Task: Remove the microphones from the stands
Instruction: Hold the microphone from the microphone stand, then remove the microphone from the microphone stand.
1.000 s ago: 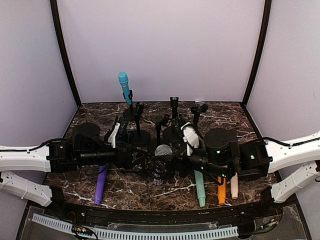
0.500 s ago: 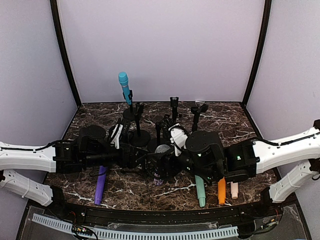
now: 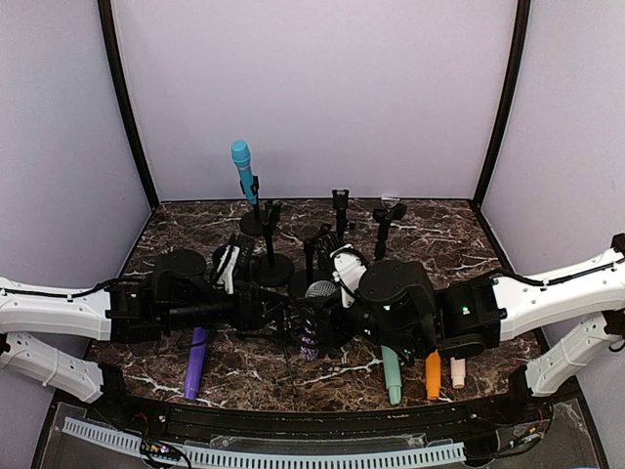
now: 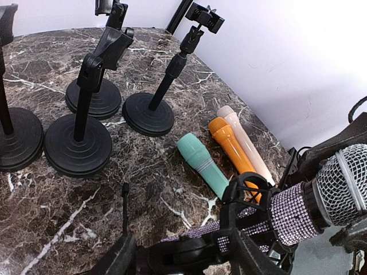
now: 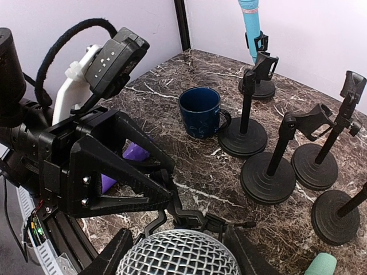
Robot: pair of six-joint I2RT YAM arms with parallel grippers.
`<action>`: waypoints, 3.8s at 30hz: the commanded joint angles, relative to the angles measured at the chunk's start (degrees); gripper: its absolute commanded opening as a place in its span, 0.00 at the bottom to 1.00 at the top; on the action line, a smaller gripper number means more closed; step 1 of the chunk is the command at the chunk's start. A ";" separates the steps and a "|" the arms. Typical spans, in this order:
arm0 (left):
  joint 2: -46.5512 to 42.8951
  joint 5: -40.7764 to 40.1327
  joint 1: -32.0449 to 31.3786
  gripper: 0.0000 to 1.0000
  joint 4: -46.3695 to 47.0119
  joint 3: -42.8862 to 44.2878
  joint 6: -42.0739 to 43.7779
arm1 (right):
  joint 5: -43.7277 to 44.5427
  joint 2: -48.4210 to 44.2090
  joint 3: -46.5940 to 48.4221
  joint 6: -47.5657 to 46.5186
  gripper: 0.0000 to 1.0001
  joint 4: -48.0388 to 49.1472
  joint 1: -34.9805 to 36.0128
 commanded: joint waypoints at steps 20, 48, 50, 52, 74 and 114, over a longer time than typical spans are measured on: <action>4.24 2.16 0.24 0.39 -3.57 0.06 4.76 | 4.18 1.41 12.65 5.01 0.22 -9.61 -1.98; 6.34 1.81 0.24 0.34 -5.40 0.09 5.77 | 3.90 0.39 15.89 4.46 0.22 -9.55 -6.22; 6.43 1.81 0.24 0.34 -5.43 0.09 5.86 | 0.77 -0.52 14.99 1.90 0.22 -6.66 -6.21; 6.67 1.78 0.24 0.34 -5.58 0.09 5.90 | -3.76 -1.68 13.82 -0.45 0.22 -3.40 -6.25; 7.65 1.71 0.24 0.33 -5.61 -0.06 5.91 | -7.29 -6.53 15.90 -3.88 0.20 -2.75 -6.22; -1.11 -6.49 0.24 0.64 -11.14 9.35 12.77 | 2.75 -30.33 1.43 18.48 0.17 -36.17 -14.94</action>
